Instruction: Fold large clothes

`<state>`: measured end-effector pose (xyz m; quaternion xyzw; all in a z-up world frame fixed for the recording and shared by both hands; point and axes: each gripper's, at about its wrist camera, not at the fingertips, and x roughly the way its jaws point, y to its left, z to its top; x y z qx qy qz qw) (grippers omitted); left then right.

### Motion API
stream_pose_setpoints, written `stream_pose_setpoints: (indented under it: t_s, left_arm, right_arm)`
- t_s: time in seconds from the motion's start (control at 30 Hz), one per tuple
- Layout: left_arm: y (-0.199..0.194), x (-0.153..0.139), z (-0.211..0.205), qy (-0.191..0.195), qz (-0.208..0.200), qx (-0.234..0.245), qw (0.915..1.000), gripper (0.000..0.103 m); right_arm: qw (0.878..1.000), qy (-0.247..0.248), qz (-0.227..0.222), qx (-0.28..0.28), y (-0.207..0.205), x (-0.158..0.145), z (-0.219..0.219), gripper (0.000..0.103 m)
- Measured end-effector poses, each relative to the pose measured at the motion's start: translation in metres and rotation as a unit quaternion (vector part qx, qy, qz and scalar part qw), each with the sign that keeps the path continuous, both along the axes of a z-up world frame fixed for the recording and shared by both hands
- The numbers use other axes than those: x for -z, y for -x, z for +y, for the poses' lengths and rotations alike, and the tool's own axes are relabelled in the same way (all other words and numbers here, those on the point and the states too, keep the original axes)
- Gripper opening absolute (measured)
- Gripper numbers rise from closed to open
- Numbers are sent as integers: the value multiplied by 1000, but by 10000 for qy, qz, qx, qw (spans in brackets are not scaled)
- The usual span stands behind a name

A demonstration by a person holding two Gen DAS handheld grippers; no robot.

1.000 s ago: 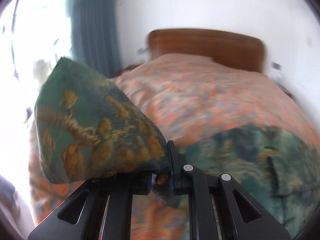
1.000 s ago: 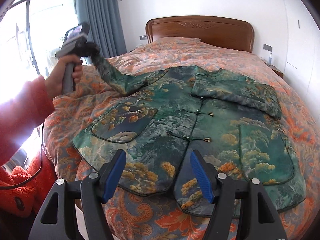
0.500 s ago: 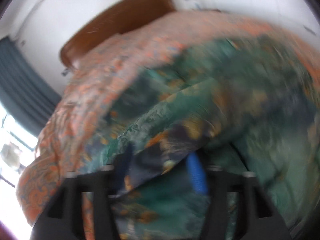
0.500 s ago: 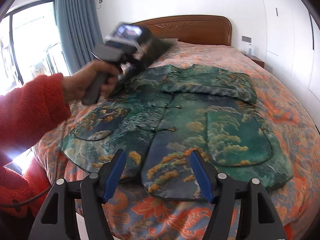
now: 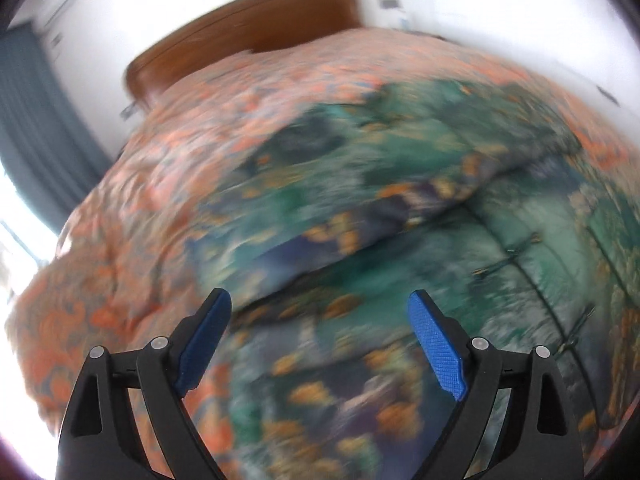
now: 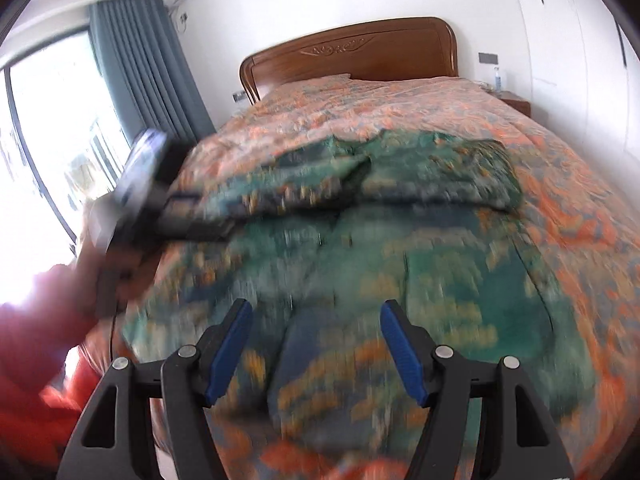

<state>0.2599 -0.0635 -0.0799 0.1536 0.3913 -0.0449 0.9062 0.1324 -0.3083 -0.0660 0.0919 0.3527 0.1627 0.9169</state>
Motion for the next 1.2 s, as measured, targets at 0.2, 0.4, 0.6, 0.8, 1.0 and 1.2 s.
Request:
stream_pose_setpoints:
  t_s: [0.2, 0.4, 0.6, 0.8, 1.0, 1.2]
  left_arm:
    - [40, 0, 82, 1217, 125, -1022, 9872, 92]
    - [78, 17, 116, 1554, 220, -1416, 9774, 92]
    - [91, 30, 130, 1694, 314, -1539, 9730, 92]
    - [93, 34, 122, 1655, 362, -1491, 9742, 92]
    - [100, 35, 121, 1458, 369, -1490, 9773, 92]
    - [105, 38, 126, 1592, 380, -1639, 9728, 93]
  right_arm:
    - [9918, -898, 904, -72, -154, 3, -3, 68]
    - [9590, -1913, 2061, 364, -250, 64, 11, 68]
    - [9860, -641, 1424, 588, -268, 37, 37, 14]
    - [9937, 254, 795, 751, -287, 24, 40, 14]
    - [9861, 256, 1402, 859, -287, 77, 23, 19]
    - [9873, 255, 1171, 1040, -272, 60, 15, 45]
